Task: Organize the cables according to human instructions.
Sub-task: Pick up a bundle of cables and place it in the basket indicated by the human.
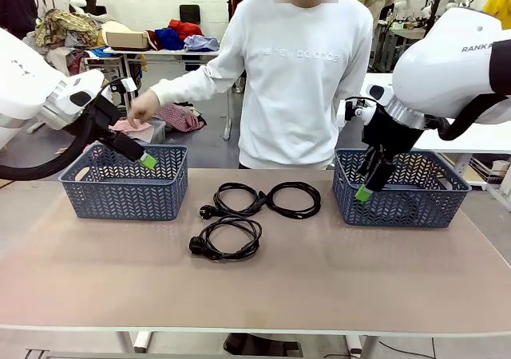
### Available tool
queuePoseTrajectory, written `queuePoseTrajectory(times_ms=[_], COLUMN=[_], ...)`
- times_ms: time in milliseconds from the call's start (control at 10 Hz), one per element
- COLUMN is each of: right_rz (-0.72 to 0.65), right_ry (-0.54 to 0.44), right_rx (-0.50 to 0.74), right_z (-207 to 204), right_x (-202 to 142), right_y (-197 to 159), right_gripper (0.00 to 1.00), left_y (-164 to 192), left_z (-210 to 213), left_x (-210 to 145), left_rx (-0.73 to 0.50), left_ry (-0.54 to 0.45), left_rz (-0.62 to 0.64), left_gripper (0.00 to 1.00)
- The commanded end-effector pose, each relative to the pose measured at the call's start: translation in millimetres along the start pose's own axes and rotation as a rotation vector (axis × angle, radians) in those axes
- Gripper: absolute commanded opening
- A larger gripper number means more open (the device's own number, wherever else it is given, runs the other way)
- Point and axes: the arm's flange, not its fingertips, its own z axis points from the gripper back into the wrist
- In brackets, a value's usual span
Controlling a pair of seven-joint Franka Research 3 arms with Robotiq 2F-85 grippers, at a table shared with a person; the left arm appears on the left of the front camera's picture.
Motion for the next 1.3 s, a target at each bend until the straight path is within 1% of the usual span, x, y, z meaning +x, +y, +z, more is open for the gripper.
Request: queuePoseTrajectory(times_ms=[0, 900, 1000, 1200], right_rz=[-0.001, -0.001, -0.001, -0.001], right_ry=[0.002, 0.002, 0.002, 0.002], right_rx=[0.002, 0.002, 0.002, 0.002], right_z=[1.2, 1.2, 1.2, 1.2], right_x=[2.9, 2.9, 2.9, 2.9], right_y=[-1.6, -1.6, -1.6, -1.6], right_gripper=[1.0, 1.0, 1.0, 1.0], left_y=[0.3, 0.3, 0.0, -9.9], left_z=[0.1, 0.1, 0.0, -13.1], left_x=[-1.7, -1.7, 0.0, 15.8], left_rx=[-0.021, -0.021, 0.0, 0.027], left_ry=[-0.019, -0.019, 0.0, 0.063], left_rz=[-0.013, -0.013, 0.0, -0.08], left_gripper=[1.0, 1.0, 1.0, 1.0])
